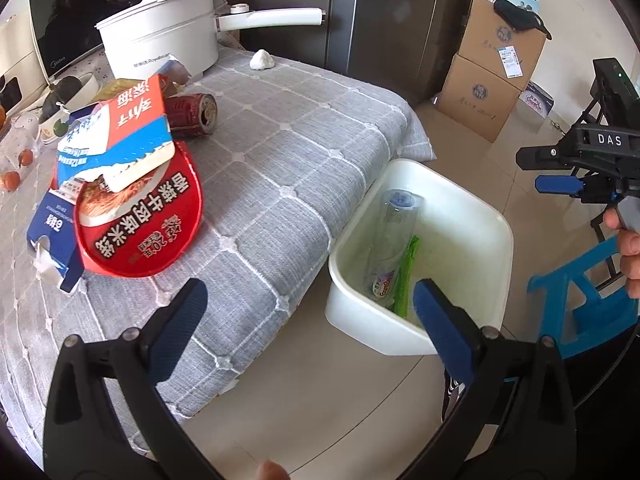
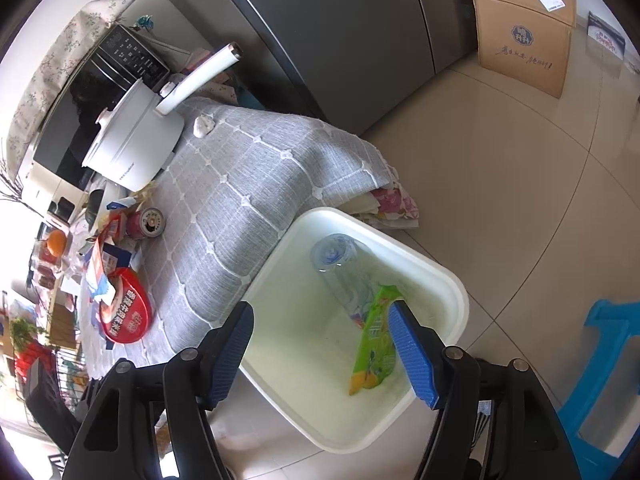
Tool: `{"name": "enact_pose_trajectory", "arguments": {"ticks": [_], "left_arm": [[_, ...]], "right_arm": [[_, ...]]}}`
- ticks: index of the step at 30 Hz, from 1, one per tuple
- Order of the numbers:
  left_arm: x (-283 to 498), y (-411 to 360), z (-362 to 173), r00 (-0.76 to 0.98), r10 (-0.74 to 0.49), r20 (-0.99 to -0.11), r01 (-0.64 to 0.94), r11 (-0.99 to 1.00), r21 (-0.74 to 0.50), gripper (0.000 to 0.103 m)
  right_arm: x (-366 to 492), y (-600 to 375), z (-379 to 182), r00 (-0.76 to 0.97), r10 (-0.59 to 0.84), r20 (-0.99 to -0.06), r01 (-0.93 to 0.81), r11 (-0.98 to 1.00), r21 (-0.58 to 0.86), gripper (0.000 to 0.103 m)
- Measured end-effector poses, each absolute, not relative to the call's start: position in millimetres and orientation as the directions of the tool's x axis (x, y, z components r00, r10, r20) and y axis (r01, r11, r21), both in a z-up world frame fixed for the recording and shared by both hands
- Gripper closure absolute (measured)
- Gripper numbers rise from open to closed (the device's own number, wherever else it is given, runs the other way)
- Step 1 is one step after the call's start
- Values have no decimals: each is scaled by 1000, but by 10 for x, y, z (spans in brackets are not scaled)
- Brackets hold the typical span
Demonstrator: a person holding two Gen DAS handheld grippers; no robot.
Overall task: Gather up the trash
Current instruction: 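Open both tools to drop the bottle and bag into the basin, then grasp the white-and-orange noodle packet with the right tool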
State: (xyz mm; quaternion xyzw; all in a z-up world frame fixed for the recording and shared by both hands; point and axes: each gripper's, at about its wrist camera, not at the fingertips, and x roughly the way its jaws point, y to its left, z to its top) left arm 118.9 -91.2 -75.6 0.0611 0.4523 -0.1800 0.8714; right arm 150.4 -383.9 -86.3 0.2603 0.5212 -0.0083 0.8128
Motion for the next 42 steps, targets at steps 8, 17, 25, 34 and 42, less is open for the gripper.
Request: {"name": "enact_pose_trajectory", "arguments": {"ticks": [8,17,25,34,42], "left_arm": [[1173,-540,-584,580,-239,-779,302,951,-67,1],[1308,115,-390,655,-181,-733,154,982,-105,1],[1565,605,-295,679,-125,-723,64,992,-112,1],[2290,977,-161,643,-125,-756,-38,980,-194,1],[3043,858,-407,577,-195,-793,-103,946,-308,37]], "right_arm": [[1563,-3601,-752,463,254,-849,236,888,395,23],[1740,-3133,-628,464,252,-849,149,923,356,20],[1963,-2675,-543,452,292,-843,70,930,360,20],[2273,-2432,-501,453,286,-844,30,942,335,20],[2430,-2428,-520,444,295,-846,37,937,346,20]]}}
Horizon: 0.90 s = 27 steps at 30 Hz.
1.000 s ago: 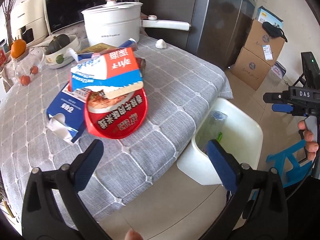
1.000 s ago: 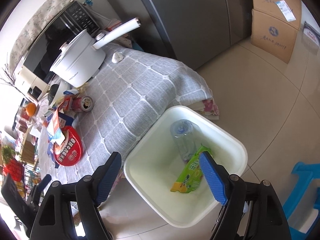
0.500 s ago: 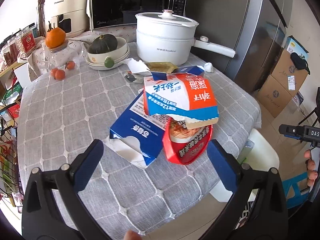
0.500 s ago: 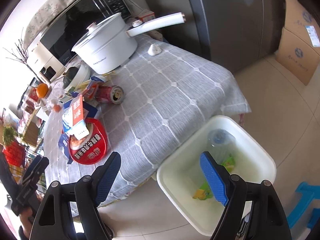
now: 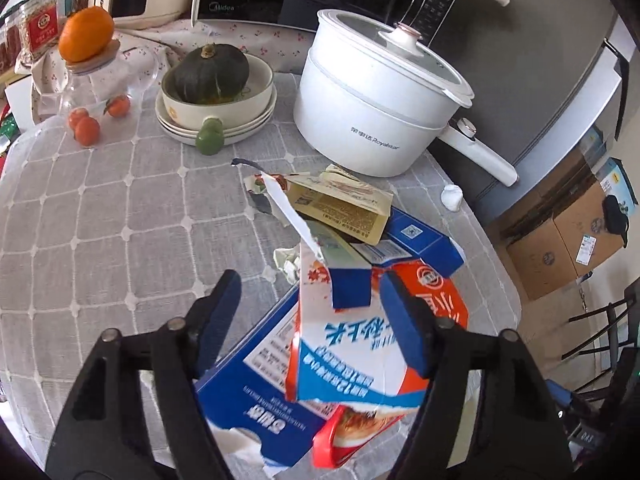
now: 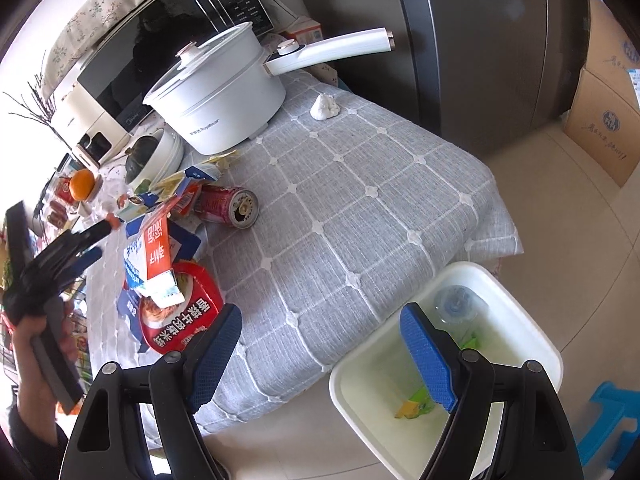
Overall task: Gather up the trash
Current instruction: 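Grasp the white-and-orange noodle packet with the right tool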
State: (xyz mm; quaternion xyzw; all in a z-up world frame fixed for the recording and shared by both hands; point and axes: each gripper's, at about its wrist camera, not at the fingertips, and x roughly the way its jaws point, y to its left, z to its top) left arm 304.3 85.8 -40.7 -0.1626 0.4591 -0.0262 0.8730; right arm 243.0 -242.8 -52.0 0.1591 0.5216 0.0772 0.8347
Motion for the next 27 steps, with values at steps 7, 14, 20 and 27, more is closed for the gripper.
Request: {"name": "enact_pose_trajectory", "arguments": {"ticks": [7,14,20,27], "left_arm": [[3328,831,-586,560,-176,-809,-202,918,-340,93],[3266,935,-365,657,-209,-725,-213,871,-444,101],[3049,1059,72,750,-216,-625,-167,852,-495,101],[2562,1301,480,821,-206,-533,-118,852,-510,101]], "right_arm": [[2454,-2488,-565,436,280,-855,40,943,329,20],[2456,-2525,-571,437,274,-857,39,946,322,20],[2446,-2473,-548,448,278,-850,26,946,323,20],[2455,-2298,-520,462,314,-830,-9,937,349,20]]}}
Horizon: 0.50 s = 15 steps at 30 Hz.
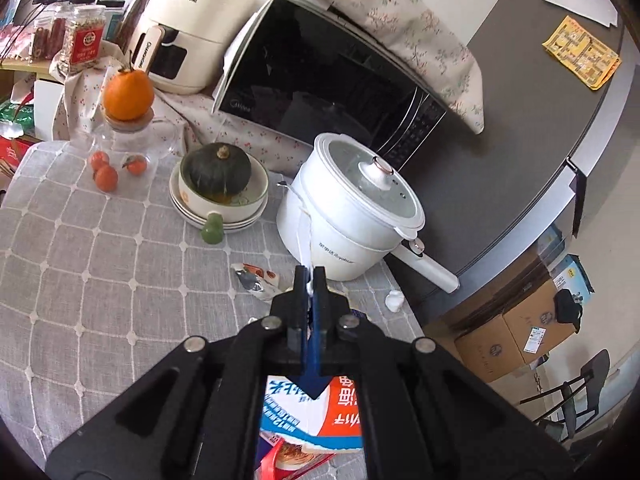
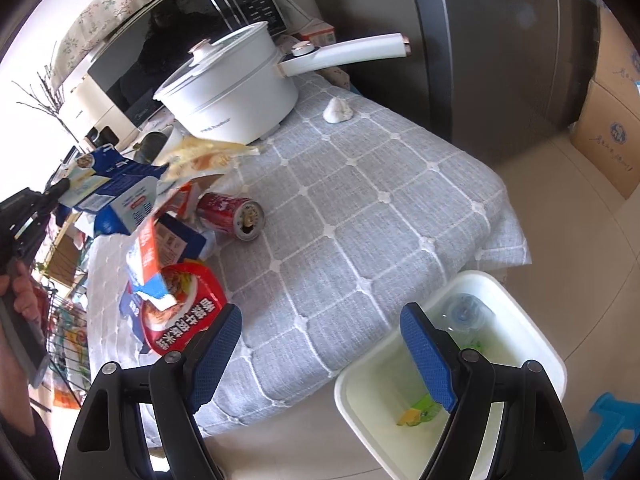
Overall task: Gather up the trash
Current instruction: 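Grasp the white-and-orange noodle packet with the right tool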
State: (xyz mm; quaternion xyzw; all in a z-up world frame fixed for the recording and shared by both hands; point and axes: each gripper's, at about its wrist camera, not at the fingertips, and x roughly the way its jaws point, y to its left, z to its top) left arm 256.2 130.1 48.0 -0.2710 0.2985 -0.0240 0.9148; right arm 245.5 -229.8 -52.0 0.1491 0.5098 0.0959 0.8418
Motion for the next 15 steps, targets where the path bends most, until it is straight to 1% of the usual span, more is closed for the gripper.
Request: {"name": "enact_pose_trajectory", "arguments": {"ticks": [5,8,12,15], "left_arm": [[2059,1528,573,864,-166,-475,-106,863,-494,101],[1761,1649,539,877,-134,-462,-113,876,-470,101],[1439,1815,362,870,-109,-480,-137,884,-448,101],[1334,1914,214,847,-91,-524,-165,891,-422,101]], "right_arm": [[2486,-2056,-492,466,400,-789,-74,906,416,20],[2544,-1887,-493,456,476,-752,-107,868,485,20],[2682,-1686,-530,450,544,-708,-127,824,552,21],[2798,-1561,-584,443,584,-680,-133,793,595,25]]}}
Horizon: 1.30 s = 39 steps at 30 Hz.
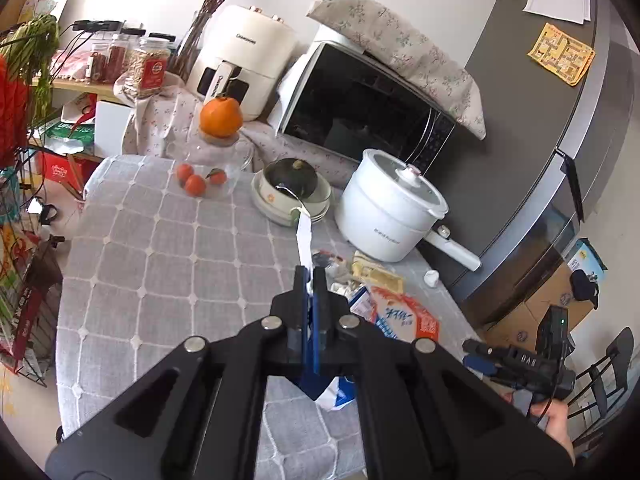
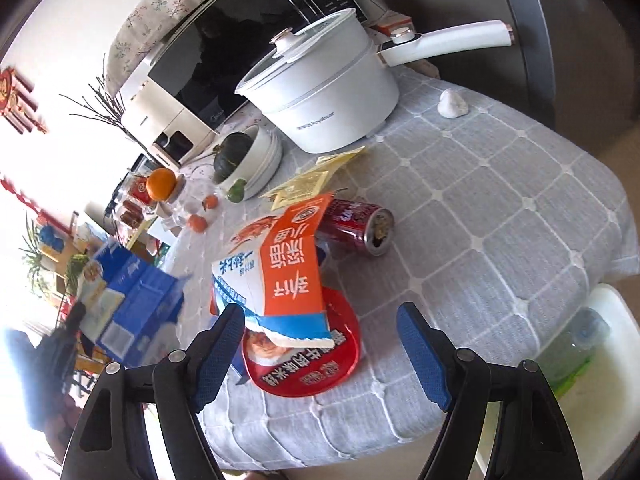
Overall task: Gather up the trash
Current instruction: 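Grasp the white-and-orange noodle packet with the right tool, then carry the noodle packet over the basin with the right tool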
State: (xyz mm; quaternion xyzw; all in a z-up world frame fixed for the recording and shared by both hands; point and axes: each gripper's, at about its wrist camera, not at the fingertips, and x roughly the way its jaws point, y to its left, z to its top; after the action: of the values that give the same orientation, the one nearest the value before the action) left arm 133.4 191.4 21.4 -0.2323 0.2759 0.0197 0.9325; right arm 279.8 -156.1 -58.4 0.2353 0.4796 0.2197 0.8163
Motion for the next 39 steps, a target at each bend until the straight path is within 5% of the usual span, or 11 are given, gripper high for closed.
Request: {"name": "enact_pose_trajectory", "arguments": {"ticks": [9,14,20,39], "left_arm": [[1202,1953,19,810,-70,-582,-167,925,-343,101],[1141,1960,22,813,-65,-579,-159,931,-328,101],[1112,1970,25,816,-73,-574,-165,922,-351,101],[954,1715,302,874,-168,-457,-55,898,-436,101]], "right_arm": [[3223,-1278,-896,410,693,-593,-106,682,723,35],[3328,-1192,-1068,404,717,-568,-91,649,755,79],[3245,-1182,-803,454,752,-478,-186,605,774,99],[2456,-1566,280,526,779,-340,-377,572,728,100]]}}
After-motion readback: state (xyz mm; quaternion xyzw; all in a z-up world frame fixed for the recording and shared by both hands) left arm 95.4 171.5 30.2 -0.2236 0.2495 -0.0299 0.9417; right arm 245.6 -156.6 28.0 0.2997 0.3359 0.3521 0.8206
